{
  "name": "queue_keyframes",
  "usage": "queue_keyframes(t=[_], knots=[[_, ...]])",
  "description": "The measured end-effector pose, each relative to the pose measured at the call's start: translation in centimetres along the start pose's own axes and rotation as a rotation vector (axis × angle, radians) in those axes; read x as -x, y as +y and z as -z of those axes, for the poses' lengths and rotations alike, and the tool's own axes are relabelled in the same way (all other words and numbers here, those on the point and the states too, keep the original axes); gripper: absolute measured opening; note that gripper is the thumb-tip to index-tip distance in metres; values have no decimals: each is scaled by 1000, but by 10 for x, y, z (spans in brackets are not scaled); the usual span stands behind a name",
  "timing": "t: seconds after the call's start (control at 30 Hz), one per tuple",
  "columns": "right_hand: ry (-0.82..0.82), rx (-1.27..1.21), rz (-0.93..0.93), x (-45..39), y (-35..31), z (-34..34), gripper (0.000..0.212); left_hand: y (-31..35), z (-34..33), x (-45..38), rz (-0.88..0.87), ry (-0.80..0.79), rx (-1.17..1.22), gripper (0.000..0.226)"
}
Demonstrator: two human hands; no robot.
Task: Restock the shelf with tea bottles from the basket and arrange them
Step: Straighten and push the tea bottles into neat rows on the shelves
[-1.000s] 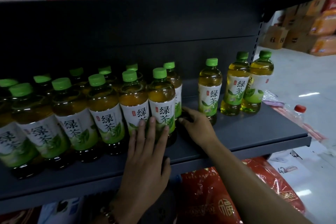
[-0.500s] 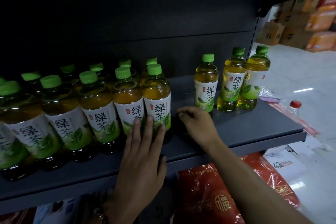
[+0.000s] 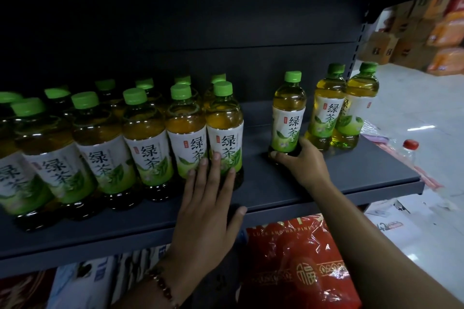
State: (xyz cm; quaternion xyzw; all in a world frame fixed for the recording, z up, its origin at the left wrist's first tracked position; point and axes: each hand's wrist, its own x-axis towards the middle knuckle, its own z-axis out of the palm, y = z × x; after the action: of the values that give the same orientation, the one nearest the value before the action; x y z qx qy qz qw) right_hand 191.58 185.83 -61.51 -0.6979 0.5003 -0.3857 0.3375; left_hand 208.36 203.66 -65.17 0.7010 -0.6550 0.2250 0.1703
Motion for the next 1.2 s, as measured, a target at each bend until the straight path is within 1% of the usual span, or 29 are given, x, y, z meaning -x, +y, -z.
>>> queue_keyframes(t=[0.17, 0.37, 0.47, 0.73, 0.93, 1.07, 1.13, 1.2], knots=[[-110, -8, 13, 13, -3, 0, 54, 2, -1, -1, 7, -1, -12, 72], [-175, -10, 84, 30, -12, -8, 58, 4, -2, -1, 11, -7, -26, 73], [-141, 38, 134, 32, -17, -16, 57, 4, -1, 0, 15, -8, -23, 73], [-29, 70, 127, 18, -24, -42, 56, 2, -3, 1, 10, -12, -31, 73], [-56, 28, 135, 8, -27, -50, 56, 7, -3, -1, 34, -10, -28, 72], [-96, 33, 136, 5, -25, -48, 59, 11, -1, 0, 54, -28, -20, 72], [-141, 19, 135, 4, -25, -42, 61, 13, 1, 1, 34, -24, -21, 71], [-155, 10, 109, 5, -24, -31, 69, 14, 3, 1, 1, -7, -15, 69]])
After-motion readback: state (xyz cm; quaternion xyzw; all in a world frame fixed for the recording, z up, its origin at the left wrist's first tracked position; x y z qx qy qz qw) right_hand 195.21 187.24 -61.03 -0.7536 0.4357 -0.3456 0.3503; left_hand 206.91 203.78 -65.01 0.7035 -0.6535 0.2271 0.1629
